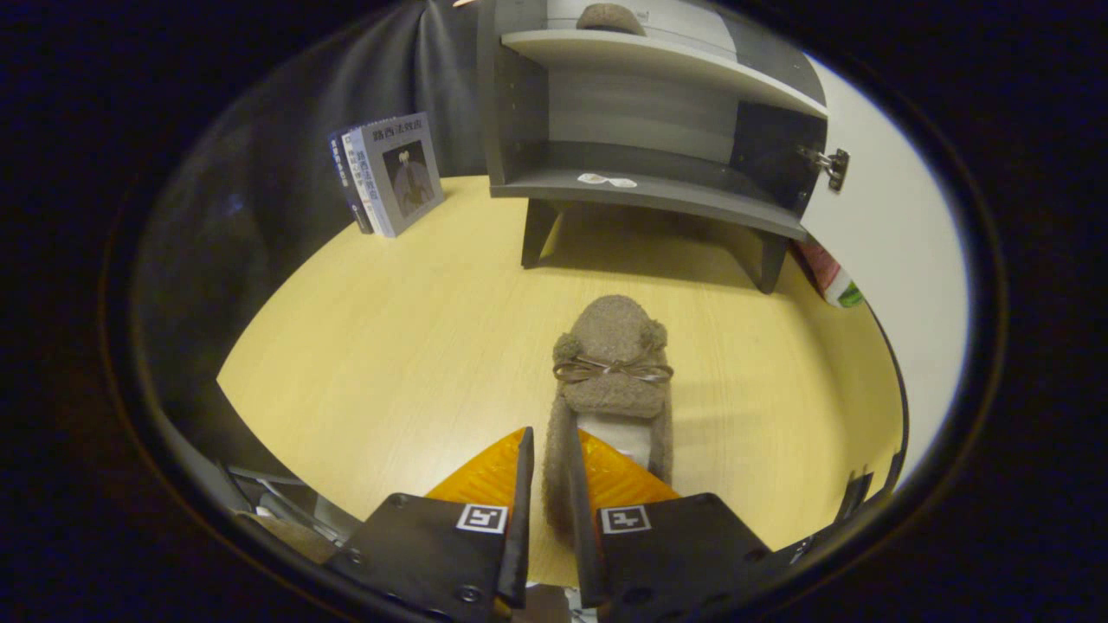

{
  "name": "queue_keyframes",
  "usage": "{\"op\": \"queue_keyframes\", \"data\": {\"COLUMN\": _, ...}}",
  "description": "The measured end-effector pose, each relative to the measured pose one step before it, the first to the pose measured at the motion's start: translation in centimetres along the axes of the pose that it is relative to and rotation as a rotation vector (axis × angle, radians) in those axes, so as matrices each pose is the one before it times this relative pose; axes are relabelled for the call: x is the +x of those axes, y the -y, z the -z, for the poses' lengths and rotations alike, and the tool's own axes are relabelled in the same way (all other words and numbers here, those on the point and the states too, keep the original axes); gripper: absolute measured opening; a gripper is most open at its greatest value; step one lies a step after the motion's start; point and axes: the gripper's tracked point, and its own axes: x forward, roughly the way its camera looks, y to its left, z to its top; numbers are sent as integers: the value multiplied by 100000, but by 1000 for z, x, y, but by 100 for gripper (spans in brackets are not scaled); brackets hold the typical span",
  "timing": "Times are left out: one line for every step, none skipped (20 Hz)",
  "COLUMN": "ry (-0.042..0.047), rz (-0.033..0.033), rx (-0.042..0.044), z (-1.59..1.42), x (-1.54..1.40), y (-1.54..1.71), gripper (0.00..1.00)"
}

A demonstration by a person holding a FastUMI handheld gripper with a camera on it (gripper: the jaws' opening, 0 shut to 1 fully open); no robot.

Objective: Open the shoe cabinet door, grab the shoes and put them into the shoe cabinet, then close the shoe cabinet door.

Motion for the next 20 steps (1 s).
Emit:
{"op": "queue_keyframes", "data": {"ry": -1023, "rz": 821, "rx": -941, "z": 200, "x": 732, "y": -108, "gripper": 25}}
{"op": "queue_keyframes", "data": {"ry": -1303, "rz": 1183, "rx": -719, "z": 165, "x": 691, "y": -88, "gripper": 25}}
{"op": "queue_keyframes", "data": {"ry": -981, "rz": 504, "rx": -224, "z": 71, "x": 520, "y": -13, "gripper": 25}}
{"op": "queue_keyframes", "data": {"ry": -1201, "rz": 354, "rx": 34, "z": 184, "x": 400, "y": -55, "gripper": 25}}
{"op": "queue_keyframes", "data": {"ry": -686, "rz": 72, "rx": 105, "z": 50, "x": 250, "y": -12, "gripper": 25}}
{"op": "queue_keyframes", "data": {"ry": 47, "rz": 593, "rx": -19, "z": -246, "x": -22, "y": 158, "gripper": 25}}
{"op": "queue_keyframes", "data": {"ry": -351, "rz": 1766, "rx": 277, "z": 341, "x": 943, "y": 412, "gripper": 19}}
{"op": "queue_keyframes", "data": {"ry": -543, "rz": -477, "rx": 511, "z": -127, "x": -726, "y": -180, "gripper": 13}}
{"op": "queue_keyframes", "data": {"ry": -260, "rz": -163, "rx": -214, "z": -27, "x": -192, "y": 141, "gripper": 11}}
{"op": "queue_keyframes", "data": {"ry": 713, "rz": 6, "rx": 1217, "z": -23, "x": -164, "y": 115, "gripper": 9}}
{"op": "queue_keyframes", "data": {"ry": 115, "rz": 552, "rx": -377, "z": 18, "x": 173, "y": -266, "gripper": 7}}
{"op": "queue_keyframes", "data": {"ry": 391, "rz": 84, "rx": -101, "z": 0, "x": 22, "y": 123, "gripper": 5}}
{"op": "queue_keyframes", "data": {"ry": 353, "rz": 425, "rx": 122, "z": -216, "x": -84, "y": 74, "gripper": 3}}
{"op": "queue_keyframes", "data": {"ry": 799, "rz": 315, "rx": 769, "z": -246, "x": -320, "y": 153, "gripper": 3}}
{"op": "queue_keyframes", "data": {"ry": 1128, "rz": 407, "rx": 1077, "z": -380, "x": -307, "y": 390, "gripper": 3}}
{"op": "queue_keyframes", "data": {"ry": 1182, "rz": 86, "rx": 1236, "z": -529, "x": -383, "y": 341, "gripper": 3}}
{"op": "queue_keyframes", "data": {"ry": 1130, "rz": -43, "rx": 1308, "z": -436, "x": -440, "y": 342, "gripper": 3}}
{"op": "queue_keyframes", "data": {"ry": 951, "rz": -318, "rx": 1268, "z": -522, "x": -541, "y": 296, "gripper": 3}}
{"op": "queue_keyframes", "data": {"ry": 831, "rz": -422, "rx": 995, "z": -529, "x": -440, "y": 286, "gripper": 3}}
{"op": "queue_keyframes", "data": {"ry": 710, "rz": -842, "rx": 797, "z": -519, "x": -635, "y": 208, "gripper": 3}}
